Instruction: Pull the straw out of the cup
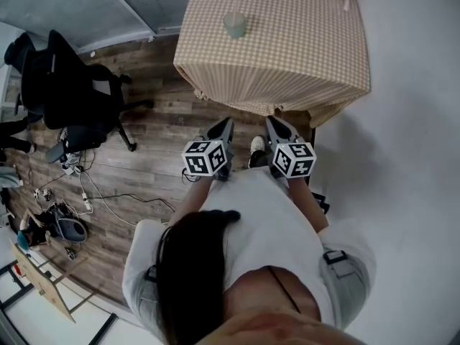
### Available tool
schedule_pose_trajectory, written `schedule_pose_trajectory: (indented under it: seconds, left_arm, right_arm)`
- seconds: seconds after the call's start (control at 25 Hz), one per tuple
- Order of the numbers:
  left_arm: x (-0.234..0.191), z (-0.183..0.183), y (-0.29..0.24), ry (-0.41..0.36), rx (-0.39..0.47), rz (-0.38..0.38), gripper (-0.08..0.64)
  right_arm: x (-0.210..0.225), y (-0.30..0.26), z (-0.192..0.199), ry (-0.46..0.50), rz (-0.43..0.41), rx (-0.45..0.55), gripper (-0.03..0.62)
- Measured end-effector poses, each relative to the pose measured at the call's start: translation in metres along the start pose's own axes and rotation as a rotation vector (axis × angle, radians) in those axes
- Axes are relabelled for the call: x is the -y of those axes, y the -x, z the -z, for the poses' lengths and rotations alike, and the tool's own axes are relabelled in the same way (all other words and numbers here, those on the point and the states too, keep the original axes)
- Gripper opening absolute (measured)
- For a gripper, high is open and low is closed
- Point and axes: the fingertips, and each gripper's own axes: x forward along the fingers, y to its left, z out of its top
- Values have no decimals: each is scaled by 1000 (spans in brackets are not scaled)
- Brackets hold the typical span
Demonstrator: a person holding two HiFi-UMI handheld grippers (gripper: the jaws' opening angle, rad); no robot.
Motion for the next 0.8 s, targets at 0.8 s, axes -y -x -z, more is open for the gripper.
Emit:
schedule_pose_trajectory:
  seconds: [0.8]
  left_arm:
    - [19, -24, -69, 84, -8, -35, 11]
  right_arm:
    - [72, -29, -53, -8, -39, -1, 38]
